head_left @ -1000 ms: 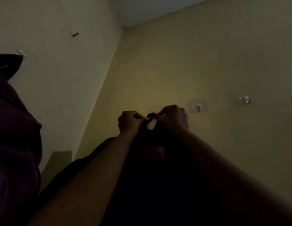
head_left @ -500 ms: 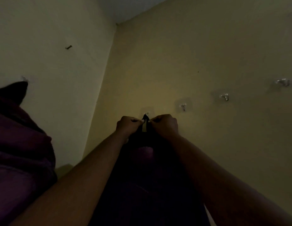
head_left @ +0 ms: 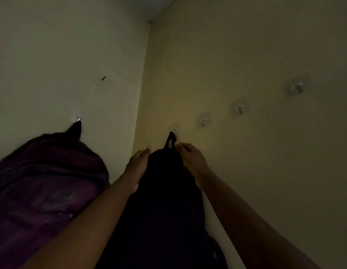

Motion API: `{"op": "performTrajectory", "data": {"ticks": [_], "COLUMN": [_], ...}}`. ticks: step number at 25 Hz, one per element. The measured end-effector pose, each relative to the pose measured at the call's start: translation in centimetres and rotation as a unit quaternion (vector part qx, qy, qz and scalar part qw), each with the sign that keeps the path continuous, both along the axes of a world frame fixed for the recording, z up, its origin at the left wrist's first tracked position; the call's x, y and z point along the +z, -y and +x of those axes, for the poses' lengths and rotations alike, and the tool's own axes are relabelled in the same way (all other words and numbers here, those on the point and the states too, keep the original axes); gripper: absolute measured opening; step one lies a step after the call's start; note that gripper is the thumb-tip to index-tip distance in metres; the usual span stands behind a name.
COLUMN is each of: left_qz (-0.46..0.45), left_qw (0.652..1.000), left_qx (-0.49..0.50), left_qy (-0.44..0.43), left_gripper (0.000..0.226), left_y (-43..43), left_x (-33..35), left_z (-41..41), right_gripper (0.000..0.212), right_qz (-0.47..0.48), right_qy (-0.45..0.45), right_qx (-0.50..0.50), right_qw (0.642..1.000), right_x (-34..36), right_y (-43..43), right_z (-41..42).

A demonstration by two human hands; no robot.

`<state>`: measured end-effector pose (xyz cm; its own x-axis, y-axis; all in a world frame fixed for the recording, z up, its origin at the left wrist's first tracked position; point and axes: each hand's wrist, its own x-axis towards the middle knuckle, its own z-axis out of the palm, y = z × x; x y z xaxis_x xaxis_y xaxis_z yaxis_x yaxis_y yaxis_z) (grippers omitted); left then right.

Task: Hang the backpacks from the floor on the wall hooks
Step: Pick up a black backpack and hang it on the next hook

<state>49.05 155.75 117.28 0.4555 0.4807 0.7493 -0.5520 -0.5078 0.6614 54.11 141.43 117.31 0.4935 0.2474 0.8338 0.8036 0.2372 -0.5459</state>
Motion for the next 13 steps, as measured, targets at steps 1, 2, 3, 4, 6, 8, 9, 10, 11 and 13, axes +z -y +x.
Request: {"op": "performTrajectory", "data": {"ticks": [1,2,3,4,6,8,9,10,11,13], "left_qz": [-0.015,-0.032,-0.046,-0.055,-0.090,-0.097,-0.118,-0.146,-0.151,-0.171], "left_qw": [1.000,0.999,0.999,0.998,0.996,0.995,0.992,0.987,0.985,0.976], "left_qx": [0.011,0.022,0.028,0.024,0.027,0.027,0.043,0.063,0.086,0.128], "left_qy": [-0.004,-0.006,-0.004,-0.001,0.001,0.009,0.014,0.005,-0.010,-0.046], "left_gripper": [0.058,0.059,0.060,0.059,0.057,0.054,0.055,0.061,0.070,0.071], "left_y": [0.5,1.0,1.6,2.2,4.2,6.0,6.9,7.6,8.1,9.5], "left_x": [-1.3,-2.8,-4.4,-6.0,-9.5,-13.6,-15.7,-18.0,-20.1,-24.4], "left_z": [-1.4,-2.8,-4.3,-5.5,-9.0,-12.2,-14.4,-16.6,-18.2,-22.6], "right_gripper": [0.040,0.039,0.037,0.036,0.046,0.051,0.052,0.052,0.052,0.053], "right_qz": [-0.010,-0.026,-0.045,-0.058,-0.073,-0.090,-0.097,-0.106,-0.113,-0.135], "right_qy": [-0.020,-0.037,-0.053,-0.066,-0.119,-0.133,-0.159,-0.186,-0.195,-0.226], "right_qx": [0.037,0.069,0.099,0.123,0.171,0.197,0.219,0.227,0.231,0.249], "right_qw": [0.999,0.997,0.993,0.989,0.975,0.967,0.958,0.950,0.946,0.932], "right_x": [-1.1,-2.2,-3.6,-4.9,-7.8,-11.3,-13.1,-15.1,-17.2,-21.4], "right_y": [0.8,1.6,2.3,2.8,4.5,5.7,6.8,7.7,8.4,9.5], "right_z": [-1.1,-2.1,-3.3,-4.3,-7.2,-10.2,-12.2,-14.1,-15.7,-19.0]}}
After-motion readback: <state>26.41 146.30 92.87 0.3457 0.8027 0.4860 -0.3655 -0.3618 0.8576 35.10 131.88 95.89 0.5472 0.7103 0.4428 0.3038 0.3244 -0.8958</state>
